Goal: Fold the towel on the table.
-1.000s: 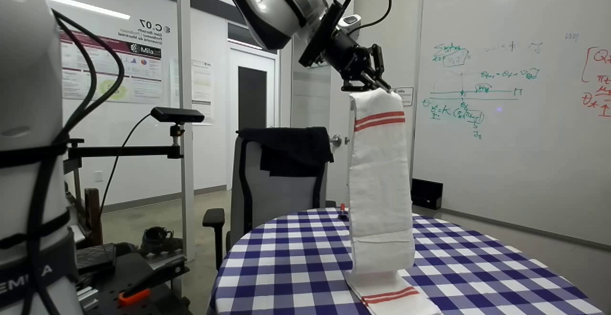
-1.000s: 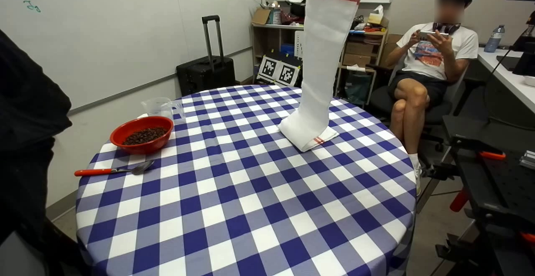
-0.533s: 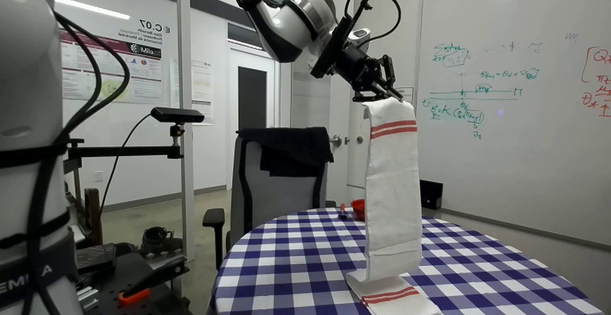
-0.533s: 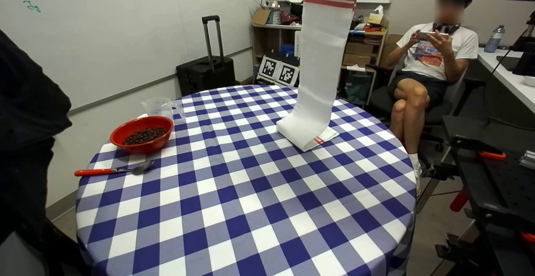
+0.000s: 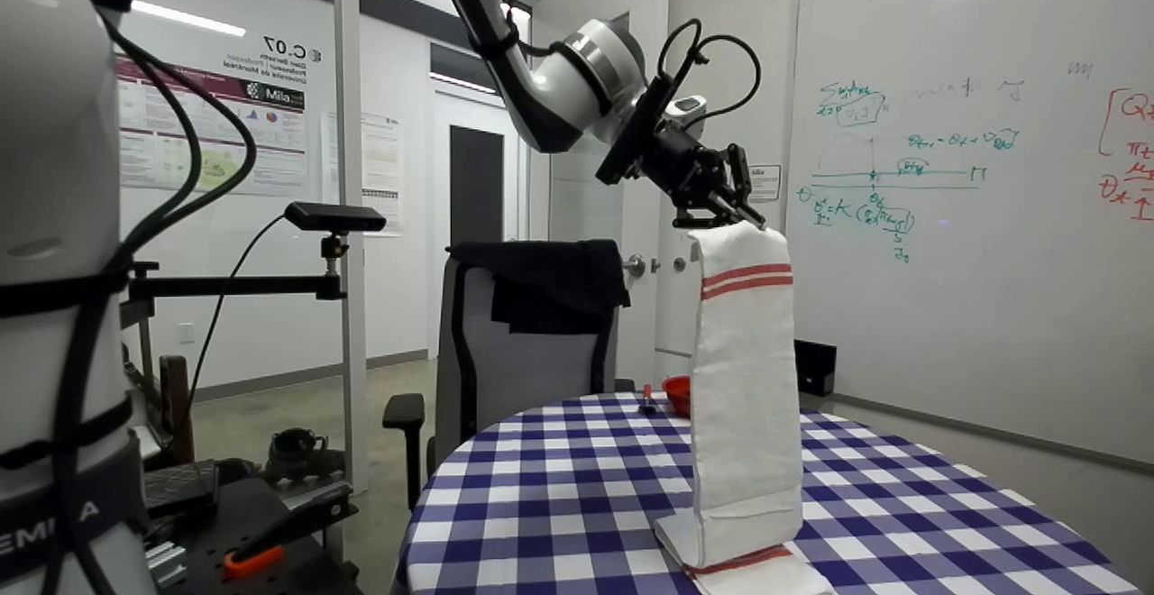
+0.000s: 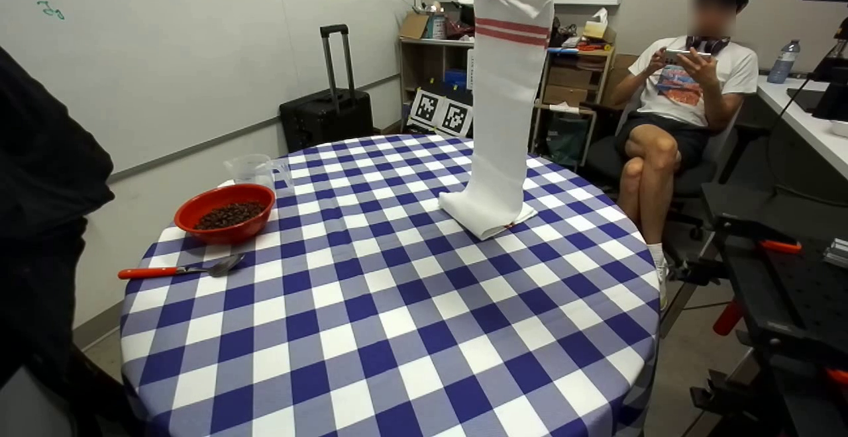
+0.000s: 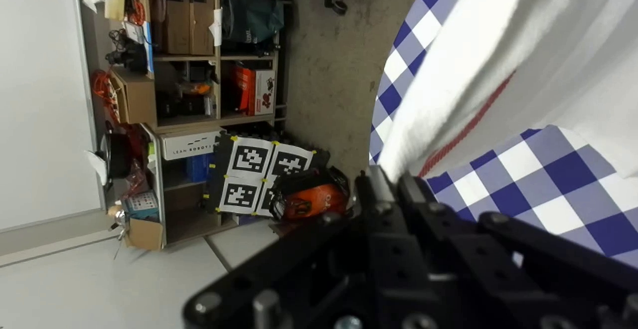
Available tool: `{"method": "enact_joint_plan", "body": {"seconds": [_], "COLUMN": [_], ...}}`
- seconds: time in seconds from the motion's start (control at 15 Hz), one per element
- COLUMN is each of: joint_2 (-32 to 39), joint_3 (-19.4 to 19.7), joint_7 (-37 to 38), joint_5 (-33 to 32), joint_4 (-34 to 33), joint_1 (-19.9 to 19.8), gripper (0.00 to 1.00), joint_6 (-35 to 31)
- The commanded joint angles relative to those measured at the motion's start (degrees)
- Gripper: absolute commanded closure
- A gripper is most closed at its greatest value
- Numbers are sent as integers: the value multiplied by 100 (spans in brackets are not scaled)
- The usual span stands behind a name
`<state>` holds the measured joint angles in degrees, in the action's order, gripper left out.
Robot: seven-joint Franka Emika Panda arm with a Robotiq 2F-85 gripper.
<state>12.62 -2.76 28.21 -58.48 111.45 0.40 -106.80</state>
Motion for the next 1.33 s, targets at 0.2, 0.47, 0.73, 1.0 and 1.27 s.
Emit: {"method": "enact_joint_plan", "body": {"seconds": [0.2, 0.47, 0.73, 1.0, 1.27], "joint_2": [524, 758, 996, 1238, 1451], "joint_3": [247, 316, 378, 366, 243], "joint_7": [214, 339, 524, 583, 479], "joint_5": [-235, -273, -258, -170, 171], "joint_4": [-420, -544, -584, -665, -837], "joint_1": [158, 165, 156, 159, 162], "gripper": [99, 99, 99, 99, 99], "joint_6": [432, 595, 704, 614, 321]}}
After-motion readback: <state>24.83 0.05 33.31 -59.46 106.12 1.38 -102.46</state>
